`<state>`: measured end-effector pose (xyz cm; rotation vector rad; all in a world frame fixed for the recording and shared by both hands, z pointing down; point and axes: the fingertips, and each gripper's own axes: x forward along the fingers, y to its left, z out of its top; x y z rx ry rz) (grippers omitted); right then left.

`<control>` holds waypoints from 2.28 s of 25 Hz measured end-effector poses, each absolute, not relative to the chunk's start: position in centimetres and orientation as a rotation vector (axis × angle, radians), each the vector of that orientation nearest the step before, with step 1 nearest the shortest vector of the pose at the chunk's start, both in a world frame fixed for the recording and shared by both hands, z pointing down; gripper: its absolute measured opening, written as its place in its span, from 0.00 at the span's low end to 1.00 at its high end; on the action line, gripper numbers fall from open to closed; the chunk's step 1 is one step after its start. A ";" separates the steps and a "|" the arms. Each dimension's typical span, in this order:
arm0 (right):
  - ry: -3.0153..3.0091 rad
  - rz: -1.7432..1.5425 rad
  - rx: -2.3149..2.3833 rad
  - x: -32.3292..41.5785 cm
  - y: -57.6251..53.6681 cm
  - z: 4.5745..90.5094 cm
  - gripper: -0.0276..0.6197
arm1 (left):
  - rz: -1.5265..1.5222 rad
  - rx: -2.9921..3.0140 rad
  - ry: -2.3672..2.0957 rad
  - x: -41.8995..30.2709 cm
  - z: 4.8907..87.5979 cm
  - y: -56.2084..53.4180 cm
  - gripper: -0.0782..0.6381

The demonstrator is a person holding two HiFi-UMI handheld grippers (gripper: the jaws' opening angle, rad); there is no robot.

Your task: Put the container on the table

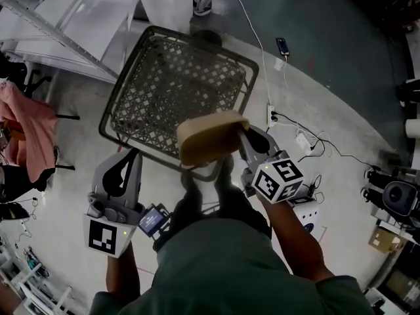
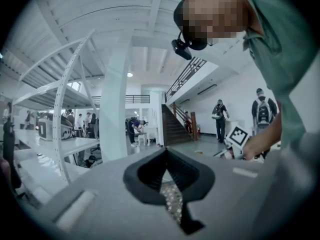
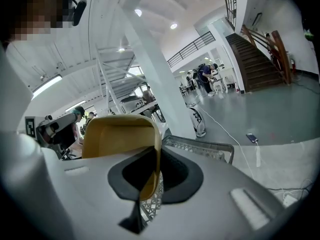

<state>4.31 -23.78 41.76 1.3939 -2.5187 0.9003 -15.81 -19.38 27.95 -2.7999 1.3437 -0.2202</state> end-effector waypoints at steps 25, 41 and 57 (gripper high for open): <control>-2.367 1.114 1.294 3.7 -25.7 53.1 0.09 | -0.294 -2.900 1.363 -13.9 34.5 -22.4 0.11; -2.243 1.205 1.297 5.0 -27.6 59.4 0.09 | -0.334 -2.954 1.381 -13.1 38.2 -25.1 0.11; -2.115 1.287 1.273 4.3 -27.6 66.3 0.09 | -0.383 -2.975 1.475 -15.0 42.3 -25.0 0.11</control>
